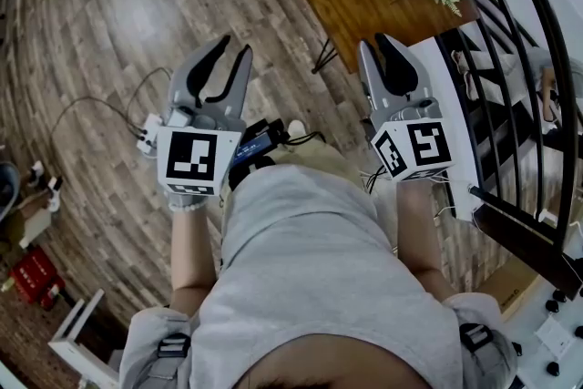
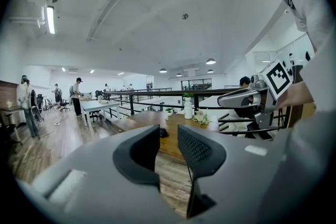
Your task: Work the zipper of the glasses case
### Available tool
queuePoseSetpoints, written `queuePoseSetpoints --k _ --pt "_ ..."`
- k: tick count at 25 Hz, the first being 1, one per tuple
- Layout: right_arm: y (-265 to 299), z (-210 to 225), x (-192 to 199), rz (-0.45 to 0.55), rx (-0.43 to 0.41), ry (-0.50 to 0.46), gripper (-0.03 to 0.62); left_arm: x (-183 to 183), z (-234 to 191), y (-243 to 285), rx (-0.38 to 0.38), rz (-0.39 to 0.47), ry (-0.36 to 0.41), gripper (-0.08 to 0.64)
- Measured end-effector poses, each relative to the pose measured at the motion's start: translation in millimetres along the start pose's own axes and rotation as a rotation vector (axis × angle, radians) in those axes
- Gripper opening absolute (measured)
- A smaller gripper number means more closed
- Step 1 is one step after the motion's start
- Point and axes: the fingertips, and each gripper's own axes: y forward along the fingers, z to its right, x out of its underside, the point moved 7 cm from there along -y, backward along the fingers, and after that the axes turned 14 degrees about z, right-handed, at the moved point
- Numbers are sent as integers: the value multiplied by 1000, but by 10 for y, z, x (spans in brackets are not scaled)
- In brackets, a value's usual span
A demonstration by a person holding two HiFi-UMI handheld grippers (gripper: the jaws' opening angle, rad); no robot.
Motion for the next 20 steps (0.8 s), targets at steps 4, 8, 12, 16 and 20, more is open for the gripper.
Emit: queuePoseSetpoints --k 4,8,12,16,20 --pt "52 -43 -14 16 16 -4 91 -2 -96 -3 8 12 8 106" --pt "103 -94 -9 24 31 -10 92 -13 -190 -16 23 19 21 104" --pt "150 -106 37 17 37 -10 91 18 -268 -20 25 13 32 104" --pt "249 -85 57 10 30 -10 91 62 -347 -15 11 6 32 104" --pt "396 -10 58 14 18 -15 91 85 -419 68 -2 3 34 101"
